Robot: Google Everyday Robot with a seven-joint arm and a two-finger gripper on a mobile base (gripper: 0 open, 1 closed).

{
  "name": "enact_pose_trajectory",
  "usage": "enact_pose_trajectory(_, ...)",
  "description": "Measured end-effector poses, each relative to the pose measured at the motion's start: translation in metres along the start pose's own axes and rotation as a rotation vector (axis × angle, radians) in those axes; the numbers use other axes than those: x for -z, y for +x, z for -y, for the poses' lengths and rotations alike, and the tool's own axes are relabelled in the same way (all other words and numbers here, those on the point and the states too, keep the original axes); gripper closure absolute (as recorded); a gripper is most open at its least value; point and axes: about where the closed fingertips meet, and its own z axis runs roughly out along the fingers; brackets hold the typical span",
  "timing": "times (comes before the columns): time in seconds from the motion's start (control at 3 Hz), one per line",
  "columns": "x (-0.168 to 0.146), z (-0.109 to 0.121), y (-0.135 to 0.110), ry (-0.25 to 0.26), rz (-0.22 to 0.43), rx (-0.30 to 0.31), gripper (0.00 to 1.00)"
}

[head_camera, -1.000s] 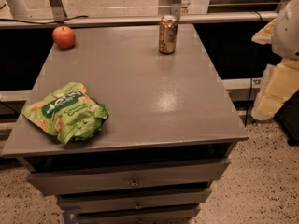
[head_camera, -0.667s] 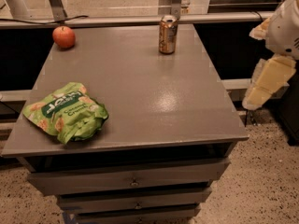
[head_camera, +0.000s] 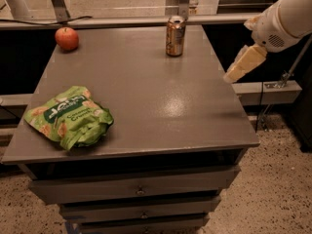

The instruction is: Move orange can near green rice chip bag

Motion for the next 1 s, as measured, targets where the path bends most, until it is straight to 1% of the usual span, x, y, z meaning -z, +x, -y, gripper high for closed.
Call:
enact_pose_trajectory(0.33, -0.037, 0.042, -0.009, 0.037, 0.147, -0.1, 0.0)
enact_pose_trajectory(0.67, -0.072, 0.067, -0.036, 0.038, 0.306, -0.188, 0.0)
enact_pose_trajectory(1.0, -0.104, 0.076, -0.066, 0.018, 0.444, -0.27, 0.0)
